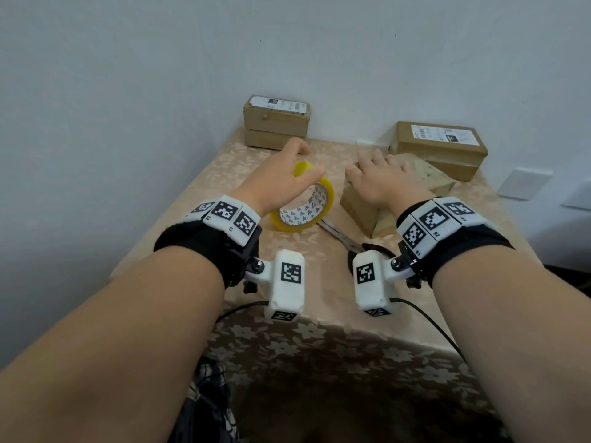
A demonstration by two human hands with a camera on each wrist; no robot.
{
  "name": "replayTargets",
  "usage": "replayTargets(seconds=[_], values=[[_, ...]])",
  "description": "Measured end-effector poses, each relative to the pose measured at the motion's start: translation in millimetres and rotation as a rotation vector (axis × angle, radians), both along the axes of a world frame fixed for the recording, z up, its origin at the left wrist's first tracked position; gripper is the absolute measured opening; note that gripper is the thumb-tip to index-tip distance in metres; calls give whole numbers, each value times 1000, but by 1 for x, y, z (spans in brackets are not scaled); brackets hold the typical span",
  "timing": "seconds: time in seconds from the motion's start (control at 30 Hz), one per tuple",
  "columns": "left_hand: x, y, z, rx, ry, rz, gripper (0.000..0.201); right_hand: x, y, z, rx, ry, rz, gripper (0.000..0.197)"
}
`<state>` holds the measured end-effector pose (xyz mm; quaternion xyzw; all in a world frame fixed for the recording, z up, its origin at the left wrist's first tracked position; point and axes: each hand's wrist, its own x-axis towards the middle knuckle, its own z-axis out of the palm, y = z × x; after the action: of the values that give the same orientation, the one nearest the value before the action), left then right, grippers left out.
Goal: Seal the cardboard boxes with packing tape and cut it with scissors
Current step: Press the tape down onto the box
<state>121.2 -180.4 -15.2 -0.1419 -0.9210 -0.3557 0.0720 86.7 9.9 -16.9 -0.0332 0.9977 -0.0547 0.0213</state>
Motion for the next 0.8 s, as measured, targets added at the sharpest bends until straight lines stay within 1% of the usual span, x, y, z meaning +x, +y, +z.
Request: replayTargets(seconds=[0.1,0.27,0.4,0.6,0.7,0.8], values=[[1,2,3,-81,61,-9,34,2,-3,0,22,1,-20,59],[-4,4,21,-232,148,-31,41,5,-5,2,57,-19,-32,63],[-3,4,22,-299,115,-20,39,6,-4,2,62,-26,-26,64],[-1,2,23,-388,53,-14,38,7,-3,3,12,-23,-27,59],[-1,0,21,-419,73,-14,41,6,-4,4,-15,-22,-52,60],[-1,4,17,-482,96,-24,46,6,-8,2,33,7,-80,60]])
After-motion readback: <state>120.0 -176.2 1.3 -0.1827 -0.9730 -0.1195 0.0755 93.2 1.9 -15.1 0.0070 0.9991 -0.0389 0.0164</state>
